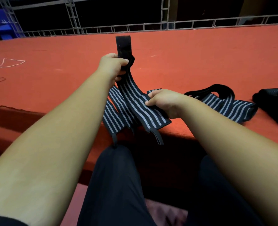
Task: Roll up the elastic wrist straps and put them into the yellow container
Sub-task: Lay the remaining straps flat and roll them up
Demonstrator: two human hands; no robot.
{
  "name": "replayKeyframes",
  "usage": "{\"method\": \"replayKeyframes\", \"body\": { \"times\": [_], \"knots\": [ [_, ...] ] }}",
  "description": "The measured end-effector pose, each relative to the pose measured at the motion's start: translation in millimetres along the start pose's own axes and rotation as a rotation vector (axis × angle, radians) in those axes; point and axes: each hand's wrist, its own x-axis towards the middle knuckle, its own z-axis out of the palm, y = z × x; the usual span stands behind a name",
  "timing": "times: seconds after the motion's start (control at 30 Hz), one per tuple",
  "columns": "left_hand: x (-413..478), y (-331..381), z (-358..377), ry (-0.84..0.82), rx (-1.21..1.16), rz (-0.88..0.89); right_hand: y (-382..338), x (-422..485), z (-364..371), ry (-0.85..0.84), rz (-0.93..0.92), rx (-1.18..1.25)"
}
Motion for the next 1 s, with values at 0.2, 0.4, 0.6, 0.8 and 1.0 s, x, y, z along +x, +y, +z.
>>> {"method": "replayKeyframes", "body": {
  "times": [0.2,0.4,0.6,0.8,1.0],
  "knots": [
    [8,-9,-6,0.015,-0.009,0.001,2,14,6,0.012,0.029,-0.053],
    [19,-21,-9,0.013,-0.037,-0.028,4,30,12,0.065,0.048,-0.145],
    [41,-44,-7,0.003,-0.031,-0.041,12,53,14,0.182,0.023,-0.367],
    [87,-67,-4,-0.001,-0.076,-0.065,9,90,21,0.301,-0.021,-0.788],
    [138,-96,5,0.035,-0.131,-0.143,3,119,34,0.359,0.067,-0.985]
  ]
}}
